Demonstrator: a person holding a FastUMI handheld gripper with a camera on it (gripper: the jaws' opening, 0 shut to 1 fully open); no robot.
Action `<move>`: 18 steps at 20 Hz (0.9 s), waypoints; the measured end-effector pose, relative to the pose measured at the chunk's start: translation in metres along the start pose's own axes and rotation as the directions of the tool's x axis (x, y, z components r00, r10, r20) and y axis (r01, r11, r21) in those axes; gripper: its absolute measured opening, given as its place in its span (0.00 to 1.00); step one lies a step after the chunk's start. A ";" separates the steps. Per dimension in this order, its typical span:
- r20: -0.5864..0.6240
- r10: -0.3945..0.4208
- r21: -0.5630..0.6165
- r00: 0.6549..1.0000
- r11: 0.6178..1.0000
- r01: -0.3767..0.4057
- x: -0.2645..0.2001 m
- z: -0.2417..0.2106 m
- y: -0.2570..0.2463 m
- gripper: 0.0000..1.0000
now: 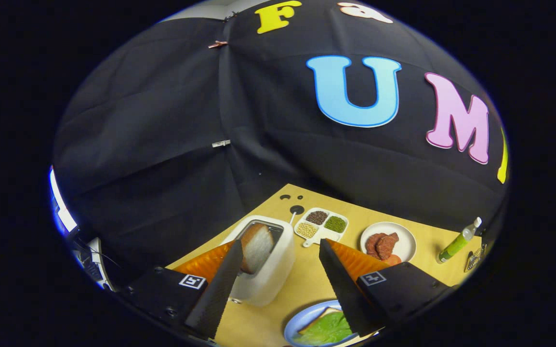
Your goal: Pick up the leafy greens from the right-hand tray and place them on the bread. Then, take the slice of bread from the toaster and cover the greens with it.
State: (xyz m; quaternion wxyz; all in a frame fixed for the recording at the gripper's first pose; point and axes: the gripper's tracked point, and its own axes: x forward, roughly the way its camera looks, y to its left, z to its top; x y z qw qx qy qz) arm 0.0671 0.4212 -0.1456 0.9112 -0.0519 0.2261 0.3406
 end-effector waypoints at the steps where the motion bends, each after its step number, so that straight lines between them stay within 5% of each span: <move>1: -0.007 0.010 -0.005 1.000 1.000 -0.010 0.008 -0.001 0.008 0.99; 8: -0.078 0.034 -0.039 0.996 0.999 -0.037 0.062 -0.026 0.044 0.99; 18: -0.144 -0.063 -0.069 0.988 0.996 0.054 0.102 -0.057 0.033 0.94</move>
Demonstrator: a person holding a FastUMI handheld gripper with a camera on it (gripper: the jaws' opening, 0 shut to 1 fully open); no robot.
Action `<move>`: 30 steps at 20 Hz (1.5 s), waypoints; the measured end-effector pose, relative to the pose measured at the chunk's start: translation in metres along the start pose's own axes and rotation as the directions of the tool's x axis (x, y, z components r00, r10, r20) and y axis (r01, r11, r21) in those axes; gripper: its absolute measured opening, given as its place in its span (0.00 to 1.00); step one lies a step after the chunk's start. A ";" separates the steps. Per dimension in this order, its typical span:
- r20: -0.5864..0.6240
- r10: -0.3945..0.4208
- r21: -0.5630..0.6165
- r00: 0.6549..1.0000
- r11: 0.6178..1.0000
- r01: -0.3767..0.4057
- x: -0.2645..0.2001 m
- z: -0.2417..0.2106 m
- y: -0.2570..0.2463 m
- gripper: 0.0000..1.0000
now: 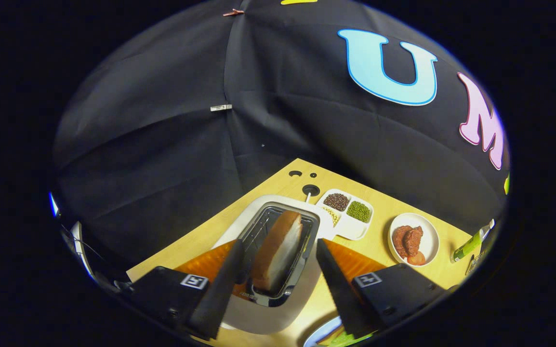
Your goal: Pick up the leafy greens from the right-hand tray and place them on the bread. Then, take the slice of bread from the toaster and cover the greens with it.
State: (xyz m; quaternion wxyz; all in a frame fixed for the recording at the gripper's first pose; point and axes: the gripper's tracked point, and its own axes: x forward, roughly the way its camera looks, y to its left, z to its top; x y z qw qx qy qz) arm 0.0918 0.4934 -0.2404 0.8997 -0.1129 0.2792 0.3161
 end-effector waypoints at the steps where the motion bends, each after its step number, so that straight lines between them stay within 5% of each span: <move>1: -0.005 0.003 -0.001 1.000 1.000 -0.003 0.001 -0.002 0.001 0.80; 3: -0.025 -0.002 -0.004 1.000 1.000 0.002 0.003 -0.007 0.002 0.54; 8: -0.048 -0.009 0.025 0.999 1.000 0.010 0.000 -0.008 -0.004 0.19; 18: 0.012 0.063 0.078 0.998 0.995 -0.064 -0.035 0.028 -0.014 0.16; 30: 0.136 0.039 0.198 0.990 0.978 -0.065 -0.120 0.063 -0.079 0.16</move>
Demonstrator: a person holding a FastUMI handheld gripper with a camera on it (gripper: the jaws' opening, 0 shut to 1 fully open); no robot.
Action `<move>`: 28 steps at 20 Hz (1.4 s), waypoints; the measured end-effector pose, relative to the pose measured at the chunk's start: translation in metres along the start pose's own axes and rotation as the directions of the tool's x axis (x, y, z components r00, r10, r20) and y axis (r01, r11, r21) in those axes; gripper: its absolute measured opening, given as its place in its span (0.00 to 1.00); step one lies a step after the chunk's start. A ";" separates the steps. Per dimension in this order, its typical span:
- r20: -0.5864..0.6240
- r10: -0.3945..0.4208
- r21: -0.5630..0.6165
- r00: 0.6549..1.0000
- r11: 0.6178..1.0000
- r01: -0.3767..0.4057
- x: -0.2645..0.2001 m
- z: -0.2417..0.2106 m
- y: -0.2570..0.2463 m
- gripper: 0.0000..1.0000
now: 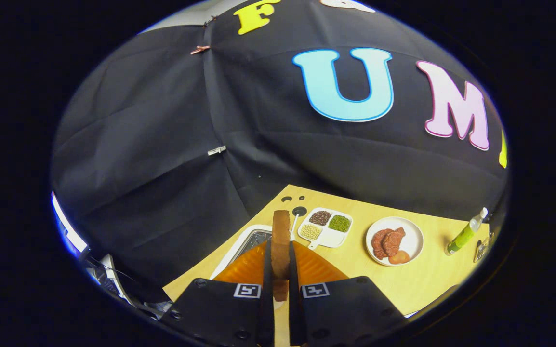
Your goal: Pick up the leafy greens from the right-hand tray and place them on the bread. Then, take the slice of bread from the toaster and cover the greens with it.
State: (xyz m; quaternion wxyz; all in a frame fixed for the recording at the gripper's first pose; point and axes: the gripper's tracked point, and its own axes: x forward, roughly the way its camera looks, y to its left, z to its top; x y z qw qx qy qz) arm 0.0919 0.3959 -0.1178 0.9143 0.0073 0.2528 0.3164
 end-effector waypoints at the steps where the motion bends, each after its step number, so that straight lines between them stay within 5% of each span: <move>1: 0.007 -0.008 0.012 1.000 1.000 0.008 -0.008 0.000 -0.008 0.16; 15: -0.175 -0.058 0.310 0.983 0.944 0.111 -0.043 -0.146 -0.103 0.16; 21: -0.250 -0.079 0.292 0.965 0.944 0.153 -0.032 -0.206 -0.113 0.16; 28: -0.272 -0.139 0.300 0.952 0.928 0.221 -0.032 -0.222 -0.139 0.16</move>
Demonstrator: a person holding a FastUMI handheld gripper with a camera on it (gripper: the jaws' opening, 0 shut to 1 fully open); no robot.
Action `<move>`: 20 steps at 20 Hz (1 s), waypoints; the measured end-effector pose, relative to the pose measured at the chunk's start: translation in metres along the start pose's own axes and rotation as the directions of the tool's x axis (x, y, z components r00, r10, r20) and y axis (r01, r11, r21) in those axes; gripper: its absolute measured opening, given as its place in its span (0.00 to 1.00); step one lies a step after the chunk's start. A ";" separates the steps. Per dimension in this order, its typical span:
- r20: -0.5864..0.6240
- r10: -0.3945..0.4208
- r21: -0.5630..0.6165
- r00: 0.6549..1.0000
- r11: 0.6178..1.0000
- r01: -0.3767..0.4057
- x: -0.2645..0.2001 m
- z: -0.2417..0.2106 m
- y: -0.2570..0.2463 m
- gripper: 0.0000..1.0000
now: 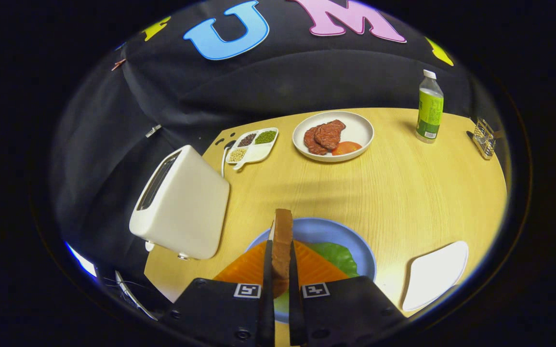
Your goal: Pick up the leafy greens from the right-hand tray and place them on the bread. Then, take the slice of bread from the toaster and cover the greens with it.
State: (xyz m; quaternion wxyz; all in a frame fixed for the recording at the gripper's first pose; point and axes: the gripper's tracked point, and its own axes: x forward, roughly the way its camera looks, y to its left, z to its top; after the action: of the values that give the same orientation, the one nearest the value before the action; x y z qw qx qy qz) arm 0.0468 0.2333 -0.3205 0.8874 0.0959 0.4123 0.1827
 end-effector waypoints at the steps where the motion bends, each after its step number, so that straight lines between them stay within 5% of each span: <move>1: 0.001 -0.020 -0.005 1.000 1.000 0.020 -0.002 -0.002 -0.006 0.16; 8: -0.001 -0.116 -0.077 0.993 0.990 0.116 -0.011 -0.023 -0.037 0.27; 13: -0.013 -0.158 -0.151 0.987 0.976 0.155 -0.020 -0.031 -0.047 0.62; 16: 0.017 -0.173 -0.168 0.985 0.970 0.174 -0.031 -0.025 -0.052 1.00; 20: 0.072 -0.204 -0.179 0.976 0.960 0.213 -0.053 -0.015 -0.066 0.99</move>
State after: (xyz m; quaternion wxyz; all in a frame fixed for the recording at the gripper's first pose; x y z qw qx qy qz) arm 0.0201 0.1519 -0.3139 0.9173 -0.0263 0.3777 0.1232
